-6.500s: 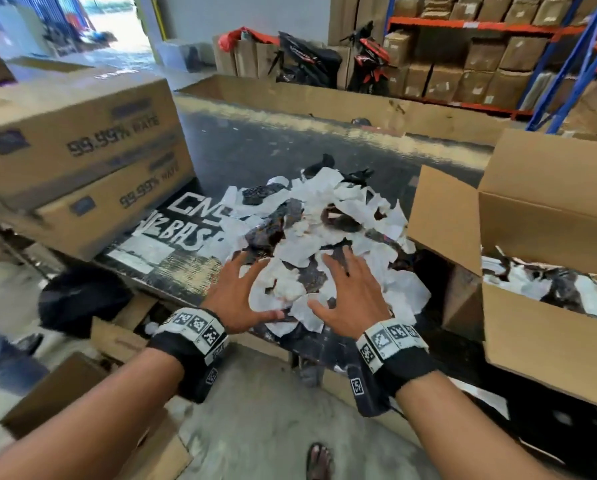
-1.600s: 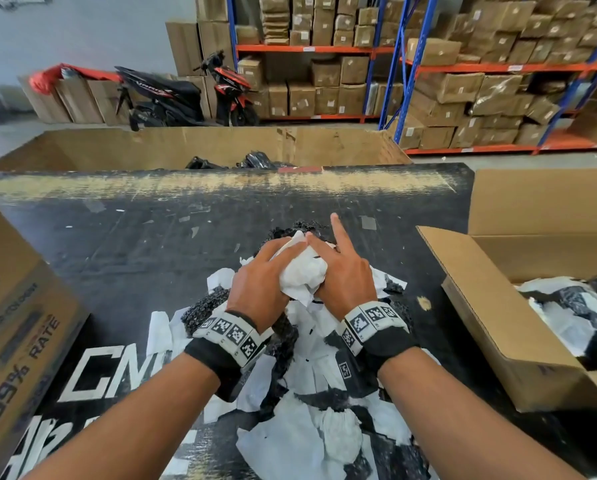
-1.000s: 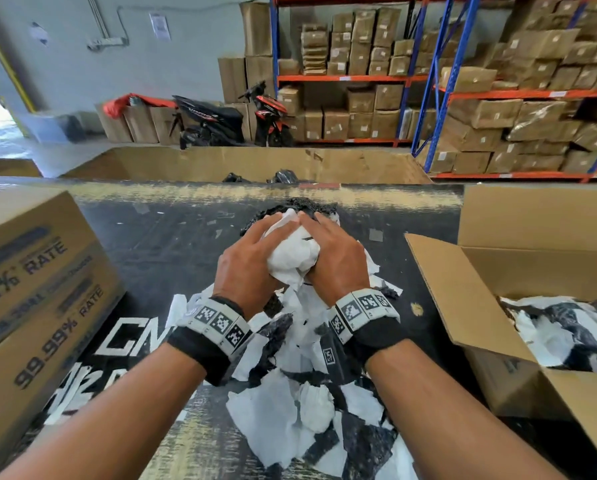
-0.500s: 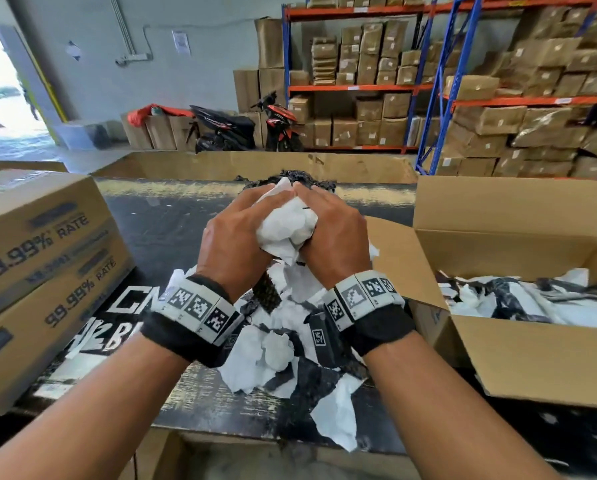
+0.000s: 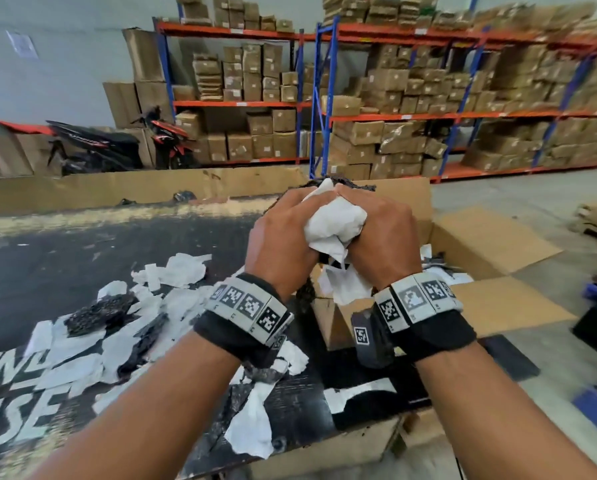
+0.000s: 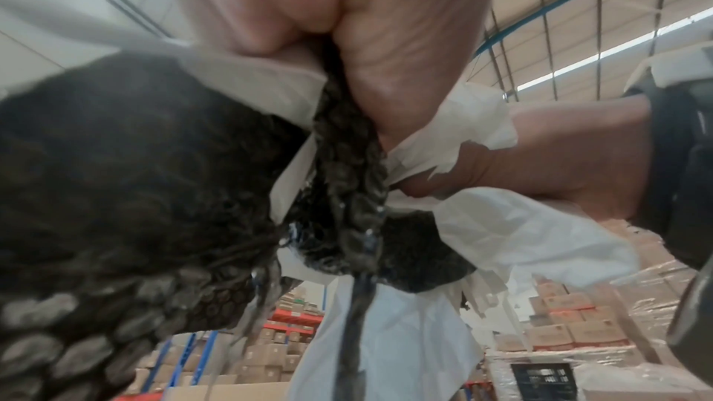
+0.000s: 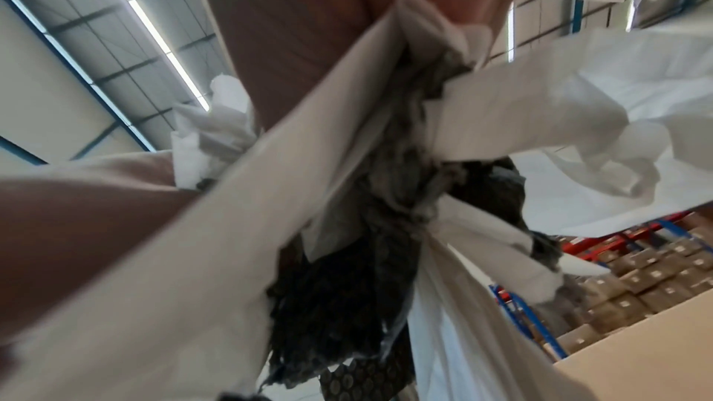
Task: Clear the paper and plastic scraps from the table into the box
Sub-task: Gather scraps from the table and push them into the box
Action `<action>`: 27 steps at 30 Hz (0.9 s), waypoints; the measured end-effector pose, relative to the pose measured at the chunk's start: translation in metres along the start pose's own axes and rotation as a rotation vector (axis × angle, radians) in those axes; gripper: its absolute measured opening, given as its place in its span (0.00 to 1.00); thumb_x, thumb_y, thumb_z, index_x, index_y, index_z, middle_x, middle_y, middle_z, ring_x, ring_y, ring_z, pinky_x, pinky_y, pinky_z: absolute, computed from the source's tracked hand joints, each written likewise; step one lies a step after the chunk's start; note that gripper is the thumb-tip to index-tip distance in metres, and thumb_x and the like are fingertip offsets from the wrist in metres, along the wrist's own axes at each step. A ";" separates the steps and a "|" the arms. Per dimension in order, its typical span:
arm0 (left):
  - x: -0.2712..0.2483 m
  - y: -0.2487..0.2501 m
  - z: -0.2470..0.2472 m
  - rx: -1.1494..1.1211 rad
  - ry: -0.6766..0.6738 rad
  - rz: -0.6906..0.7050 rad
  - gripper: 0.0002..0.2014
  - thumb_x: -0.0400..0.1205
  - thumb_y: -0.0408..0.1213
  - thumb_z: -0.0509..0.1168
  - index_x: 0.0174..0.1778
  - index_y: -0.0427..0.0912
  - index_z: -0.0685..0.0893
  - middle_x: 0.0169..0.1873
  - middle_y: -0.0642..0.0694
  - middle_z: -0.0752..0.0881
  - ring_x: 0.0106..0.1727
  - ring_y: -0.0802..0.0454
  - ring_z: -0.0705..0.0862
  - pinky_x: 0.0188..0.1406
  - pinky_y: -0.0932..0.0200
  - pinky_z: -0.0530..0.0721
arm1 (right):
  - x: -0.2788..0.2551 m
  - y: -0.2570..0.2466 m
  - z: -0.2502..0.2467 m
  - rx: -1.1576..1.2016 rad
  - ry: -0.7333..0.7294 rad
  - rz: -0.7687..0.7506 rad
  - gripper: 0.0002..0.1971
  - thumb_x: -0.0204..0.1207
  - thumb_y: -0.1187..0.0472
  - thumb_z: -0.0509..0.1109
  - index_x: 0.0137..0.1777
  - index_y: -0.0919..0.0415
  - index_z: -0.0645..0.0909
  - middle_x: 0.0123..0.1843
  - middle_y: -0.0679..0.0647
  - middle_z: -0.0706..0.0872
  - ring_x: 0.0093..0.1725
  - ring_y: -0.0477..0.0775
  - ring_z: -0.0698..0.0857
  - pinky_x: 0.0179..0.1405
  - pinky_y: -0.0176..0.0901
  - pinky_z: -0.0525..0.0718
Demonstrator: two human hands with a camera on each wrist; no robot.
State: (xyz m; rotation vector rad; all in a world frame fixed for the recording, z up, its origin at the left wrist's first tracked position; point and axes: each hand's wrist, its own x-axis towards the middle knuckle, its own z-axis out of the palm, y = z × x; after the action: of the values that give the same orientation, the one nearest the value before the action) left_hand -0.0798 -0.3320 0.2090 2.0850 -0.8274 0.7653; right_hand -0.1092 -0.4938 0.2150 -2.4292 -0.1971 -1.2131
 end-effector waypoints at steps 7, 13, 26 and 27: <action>0.051 0.046 0.097 -0.006 -0.074 0.035 0.28 0.77 0.39 0.74 0.74 0.62 0.82 0.63 0.54 0.85 0.57 0.48 0.86 0.52 0.51 0.86 | 0.017 0.087 -0.058 -0.295 -0.100 0.043 0.14 0.69 0.47 0.65 0.50 0.48 0.86 0.41 0.49 0.90 0.41 0.55 0.88 0.34 0.39 0.70; 0.108 0.061 0.197 -0.013 -0.093 -0.013 0.27 0.76 0.40 0.75 0.71 0.64 0.82 0.61 0.52 0.87 0.56 0.46 0.88 0.52 0.43 0.88 | 0.055 0.188 -0.073 -0.289 -0.198 0.061 0.09 0.68 0.55 0.68 0.41 0.53 0.89 0.37 0.56 0.90 0.40 0.60 0.89 0.33 0.36 0.67; 0.142 0.024 0.320 0.299 -0.280 -0.415 0.19 0.76 0.42 0.73 0.64 0.55 0.86 0.53 0.46 0.86 0.51 0.42 0.86 0.47 0.52 0.83 | 0.106 0.348 0.021 -0.218 -0.730 0.134 0.11 0.70 0.62 0.75 0.33 0.54 0.75 0.34 0.52 0.79 0.40 0.63 0.82 0.38 0.46 0.76; 0.136 0.018 0.322 0.318 -0.310 -0.451 0.19 0.76 0.45 0.73 0.64 0.57 0.85 0.53 0.47 0.87 0.52 0.41 0.87 0.48 0.50 0.85 | 0.101 0.353 0.029 -0.223 -0.770 0.169 0.09 0.71 0.60 0.76 0.38 0.55 0.77 0.37 0.54 0.80 0.41 0.63 0.82 0.39 0.47 0.78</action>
State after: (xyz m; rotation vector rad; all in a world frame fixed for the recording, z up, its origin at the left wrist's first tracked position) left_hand 0.0685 -0.6420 0.1425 2.5924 -0.3740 0.3470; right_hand 0.0810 -0.8060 0.1733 -2.9232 -0.0709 -0.1870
